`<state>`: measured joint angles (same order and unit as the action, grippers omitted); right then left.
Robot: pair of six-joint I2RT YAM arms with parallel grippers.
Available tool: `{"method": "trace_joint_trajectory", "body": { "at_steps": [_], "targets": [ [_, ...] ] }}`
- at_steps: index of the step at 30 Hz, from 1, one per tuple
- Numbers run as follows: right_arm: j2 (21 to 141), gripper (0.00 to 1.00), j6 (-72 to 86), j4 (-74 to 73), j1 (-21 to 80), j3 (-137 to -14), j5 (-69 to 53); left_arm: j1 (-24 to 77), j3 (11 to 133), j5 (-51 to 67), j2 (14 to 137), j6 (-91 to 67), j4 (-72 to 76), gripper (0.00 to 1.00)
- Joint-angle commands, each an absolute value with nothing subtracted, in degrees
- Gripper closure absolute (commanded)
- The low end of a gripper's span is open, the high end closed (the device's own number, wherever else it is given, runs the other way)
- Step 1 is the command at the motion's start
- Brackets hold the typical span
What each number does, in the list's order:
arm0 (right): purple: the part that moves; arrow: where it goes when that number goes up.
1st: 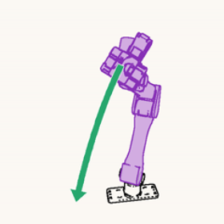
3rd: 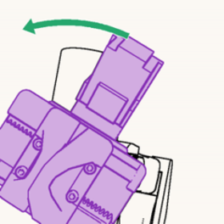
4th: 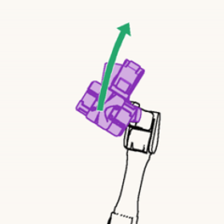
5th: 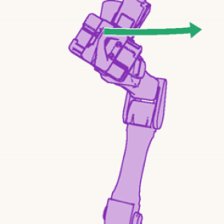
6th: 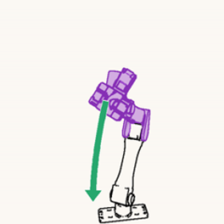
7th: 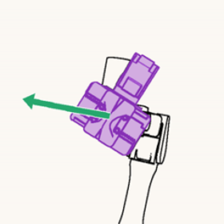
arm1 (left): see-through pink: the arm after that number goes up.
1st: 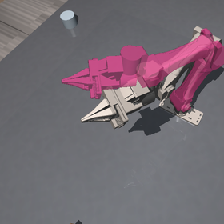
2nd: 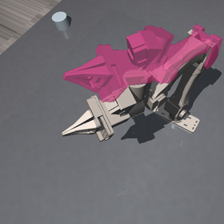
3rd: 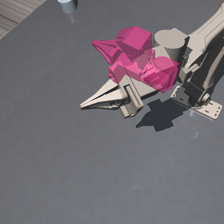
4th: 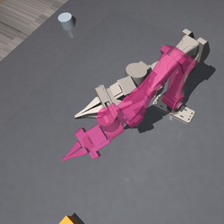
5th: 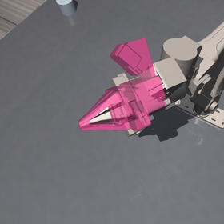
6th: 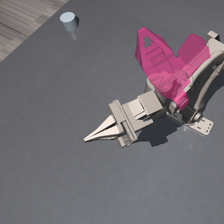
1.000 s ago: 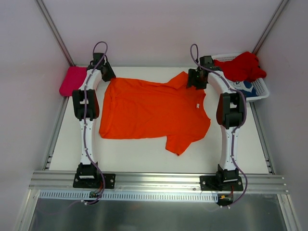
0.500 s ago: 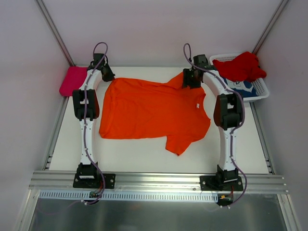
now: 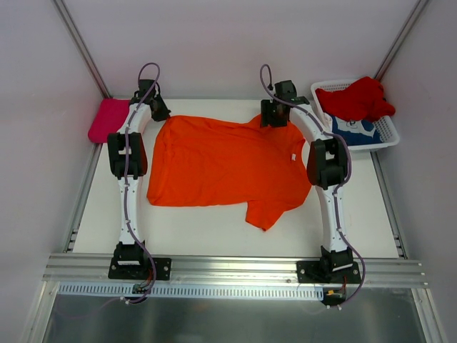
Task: Fold and stack the t-shirts
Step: Fold the tshirt
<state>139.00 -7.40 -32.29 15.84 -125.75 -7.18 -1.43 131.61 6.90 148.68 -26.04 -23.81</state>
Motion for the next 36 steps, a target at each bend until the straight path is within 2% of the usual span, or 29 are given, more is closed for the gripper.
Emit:
{"method": "trace_joint_trajectory", "body": {
  "at_steps": [1, 16, 20, 26, 36],
  "targets": [
    [139.22, 0.43, -5.8, -30.06, 15.82, -126.92, -6.06, -0.44, 130.34, 6.06, 146.6, -25.84, -26.63, 1.0],
    [137.64, 0.44, -2.29, -25.93, 17.31, -120.5, -5.54, -0.35, 130.34, 6.06, 146.6, -25.84, -26.72, 1.0],
    [137.9, 0.45, -2.2, -26.02, 17.93, -120.76, -5.63, -0.26, 130.25, 6.06, 146.6, -25.84, -26.63, 1.0],
    [137.99, 0.53, -2.2, -25.75, 18.28, -120.67, -5.63, -0.35, 130.25, 6.06, 146.69, -25.75, -26.63, 1.0],
    [137.99, 0.52, -3.51, -26.63, 17.93, -122.43, -4.57, -0.35, 130.25, 6.24, 146.78, -25.75, -26.63, 1.0]
  ]
}}
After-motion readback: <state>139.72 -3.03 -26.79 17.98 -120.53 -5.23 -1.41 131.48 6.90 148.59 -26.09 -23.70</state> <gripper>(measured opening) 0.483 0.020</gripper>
